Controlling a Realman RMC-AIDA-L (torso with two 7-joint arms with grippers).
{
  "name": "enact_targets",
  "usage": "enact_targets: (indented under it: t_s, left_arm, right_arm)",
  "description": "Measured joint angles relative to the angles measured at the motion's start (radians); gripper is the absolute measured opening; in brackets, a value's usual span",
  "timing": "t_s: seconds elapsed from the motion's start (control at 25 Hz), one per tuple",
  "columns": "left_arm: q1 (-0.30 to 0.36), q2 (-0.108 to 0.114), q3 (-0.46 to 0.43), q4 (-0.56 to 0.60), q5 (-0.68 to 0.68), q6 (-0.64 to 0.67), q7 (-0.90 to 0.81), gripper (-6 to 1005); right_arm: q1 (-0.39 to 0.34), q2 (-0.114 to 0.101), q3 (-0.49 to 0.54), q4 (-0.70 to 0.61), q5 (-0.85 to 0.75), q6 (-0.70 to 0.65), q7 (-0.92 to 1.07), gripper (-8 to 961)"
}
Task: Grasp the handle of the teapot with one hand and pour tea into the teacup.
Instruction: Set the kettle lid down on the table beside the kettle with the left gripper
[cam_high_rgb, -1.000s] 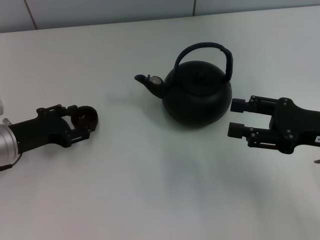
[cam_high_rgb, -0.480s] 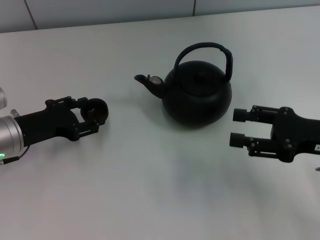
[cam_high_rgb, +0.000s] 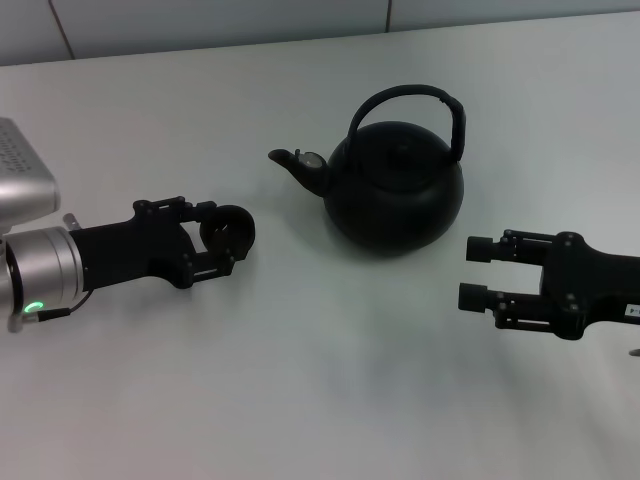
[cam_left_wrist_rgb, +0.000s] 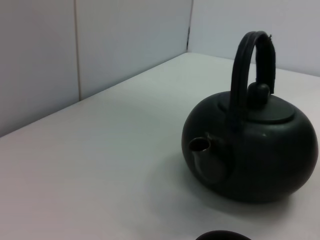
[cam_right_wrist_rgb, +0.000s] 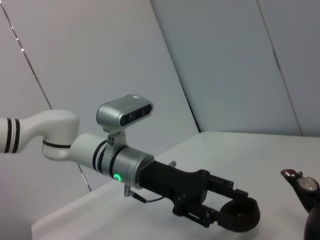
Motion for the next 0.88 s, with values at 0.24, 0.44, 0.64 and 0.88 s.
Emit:
enact_targets:
  t_s: [0.24,0.44,0.64,0.88]
  left_arm:
    - [-0.015,-0.001,0.009,-0.003,-0.012,-0.001,0.000,676]
    - [-0.024,-0.001,0.077,-0.009,-0.046,-0.017,0.000,676]
    - [-0.029,-0.001,0.141,-0.008,-0.049,-0.054,-0.001,676]
    - [-0.030,-0.001,0.151,-0.006,-0.049,-0.060,-0.001,676]
  right_arm:
    - [-0.007,0.000,-0.001,0.000,-0.006,0.001,-0.001,698]
    - [-0.008,0.000,-0.001,0.000,-0.006,-0.005,0.005,698]
    - [-0.008,0.001,-0.002,0.009,-0.006,-0.006,0.006,698]
    - [-0.004,0.001,-0.002,0.012,-0.006,-0.006,0.008,699]
